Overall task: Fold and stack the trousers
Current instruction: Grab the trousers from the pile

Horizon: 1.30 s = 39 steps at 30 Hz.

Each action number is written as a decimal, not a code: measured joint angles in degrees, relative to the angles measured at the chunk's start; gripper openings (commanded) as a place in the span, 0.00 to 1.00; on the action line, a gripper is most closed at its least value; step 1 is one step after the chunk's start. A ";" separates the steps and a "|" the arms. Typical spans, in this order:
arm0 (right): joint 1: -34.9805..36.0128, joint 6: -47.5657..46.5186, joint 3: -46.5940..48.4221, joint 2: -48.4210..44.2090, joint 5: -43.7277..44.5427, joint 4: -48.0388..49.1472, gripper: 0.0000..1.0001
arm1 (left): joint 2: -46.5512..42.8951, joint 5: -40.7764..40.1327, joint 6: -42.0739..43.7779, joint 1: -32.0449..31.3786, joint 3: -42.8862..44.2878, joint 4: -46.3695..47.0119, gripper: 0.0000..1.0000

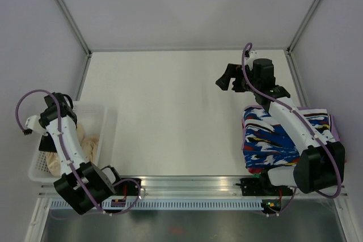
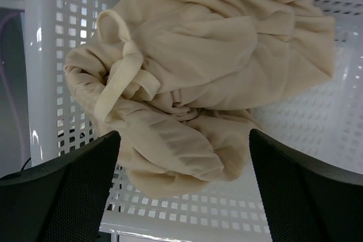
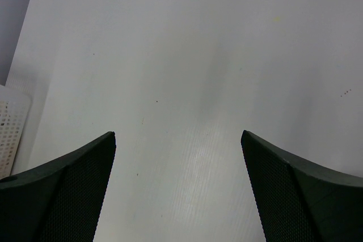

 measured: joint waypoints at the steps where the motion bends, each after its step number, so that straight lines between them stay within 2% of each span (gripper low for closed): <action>1: 0.00 -0.11 0.57 0.35 0.02 -0.57 0.98 | 0.00 0.20 -0.87 1.38 -1.11 -0.24 1.00; 10: 0.02 -0.68 3.87 2.67 -0.20 -2.40 0.98 | -3.06 1.97 -7.26 2.86 -5.55 -5.22 1.00; 15: 0.28 -1.31 4.57 3.67 -0.22 -3.58 0.98 | -7.04 1.68 -8.72 3.08 -12.68 -2.16 1.00; 20: 0.52 -2.38 6.16 4.00 0.00 -5.60 0.98 | -3.54 1.66 -9.42 3.80 -17.92 3.85 0.99; 23: 0.76 -3.06 7.63 4.66 0.33 -6.25 0.98 | -2.71 1.79 -9.29 4.15 -19.06 8.48 0.87; 25: 0.76 -3.32 8.26 5.01 0.48 -6.58 0.98 | -2.73 1.73 -8.46 4.24 -19.30 11.21 0.83; 27: 0.85 -3.56 9.07 5.62 0.70 -6.99 0.98 | -2.99 1.46 -7.34 4.26 -19.74 14.21 0.74; 28: 0.90 -3.67 9.81 6.19 0.76 -7.50 0.98 | -3.23 1.33 -6.78 4.26 -20.02 15.50 0.67; 29: 1.01 -3.74 10.60 6.75 0.87 -7.80 0.98 | -3.52 1.18 -6.23 4.28 -20.33 16.65 0.51; 30: 1.09 -3.98 11.65 7.41 1.01 -8.55 0.98 | -3.85 1.07 -5.86 4.31 -20.68 18.05 0.39; 32: 1.29 -4.28 13.42 8.39 1.44 -9.09 0.98 | -4.31 1.20 -4.39 4.33 -21.46 20.50 0.02; 36: 1.53 -5.09 16.04 8.87 2.43 -9.88 0.98 | -4.35 3.41 -1.70 4.37 -21.62 22.82 0.02; 39: 1.62 -5.62 17.70 8.87 3.91 -10.08 0.98 | -5.14 6.27 2.40 4.37 -17.64 21.11 0.02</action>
